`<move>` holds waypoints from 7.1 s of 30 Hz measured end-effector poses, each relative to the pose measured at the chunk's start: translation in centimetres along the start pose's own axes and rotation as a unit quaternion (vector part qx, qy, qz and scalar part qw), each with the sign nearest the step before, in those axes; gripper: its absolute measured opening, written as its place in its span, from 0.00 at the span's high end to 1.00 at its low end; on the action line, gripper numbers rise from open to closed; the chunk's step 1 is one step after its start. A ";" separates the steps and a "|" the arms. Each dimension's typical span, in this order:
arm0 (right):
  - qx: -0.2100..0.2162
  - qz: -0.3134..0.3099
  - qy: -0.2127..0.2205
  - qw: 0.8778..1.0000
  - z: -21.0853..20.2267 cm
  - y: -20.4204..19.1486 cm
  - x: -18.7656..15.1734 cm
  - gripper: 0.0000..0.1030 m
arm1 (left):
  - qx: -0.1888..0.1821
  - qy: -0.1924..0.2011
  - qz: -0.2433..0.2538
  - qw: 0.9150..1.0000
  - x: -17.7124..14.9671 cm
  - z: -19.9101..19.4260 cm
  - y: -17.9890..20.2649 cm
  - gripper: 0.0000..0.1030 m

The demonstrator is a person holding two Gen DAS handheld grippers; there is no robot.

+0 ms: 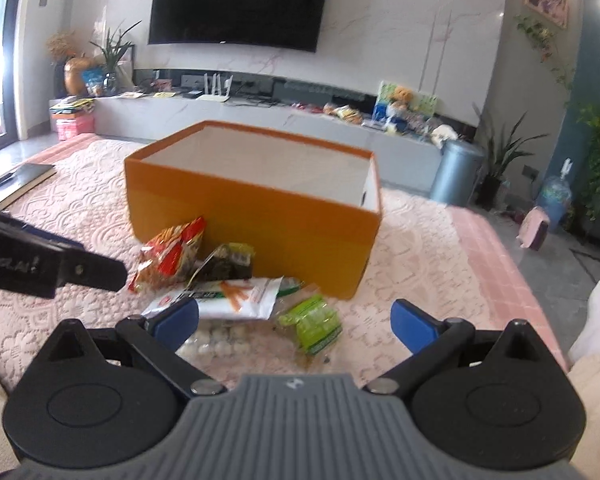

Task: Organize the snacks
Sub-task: 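Move both tools back down toward the remaining snack pile, then grasp the red-and-white stick-snack bag with the left gripper, then grasp the green raisin packet with the right gripper while the left holds the stick-snack bag, then lift both held packets and carry them over the orange box, then lower both packets into the box and open both grippers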

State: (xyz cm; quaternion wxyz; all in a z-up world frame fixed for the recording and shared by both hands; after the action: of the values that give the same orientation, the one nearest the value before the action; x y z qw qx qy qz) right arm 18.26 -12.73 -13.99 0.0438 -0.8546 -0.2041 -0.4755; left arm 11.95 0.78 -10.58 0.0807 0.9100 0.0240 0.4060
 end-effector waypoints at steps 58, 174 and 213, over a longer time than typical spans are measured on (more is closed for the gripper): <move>0.047 0.213 -0.079 0.973 11.5 3.3 -2.8 0.39 | 0.041 -0.066 -0.078 0.994 1.2 12.6 -6.0 0.19; 0.058 0.069 0.024 0.996 9.3 3.4 14.0 0.58 | 0.020 0.036 -0.001 0.999 12.8 6.1 -2.6 0.41; 0.010 0.000 -0.169 0.986 23.5 1.0 11.6 0.57 | 0.071 -0.160 0.041 0.984 11.2 18.3 -5.3 0.40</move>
State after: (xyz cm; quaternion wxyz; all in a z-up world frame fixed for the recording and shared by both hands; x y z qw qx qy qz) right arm 42.69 -3.75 -17.02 0.0174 -0.9220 -0.2136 -0.3223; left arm 33.17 4.87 -15.21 0.0018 0.9669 0.0027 0.2553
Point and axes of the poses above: each gripper's, at about its wrist camera, not at the fingertips, and z roughly the way its jaws point, y to its right, x to its top, the point moved 6 cm from there along z, roughly the way its jaws point
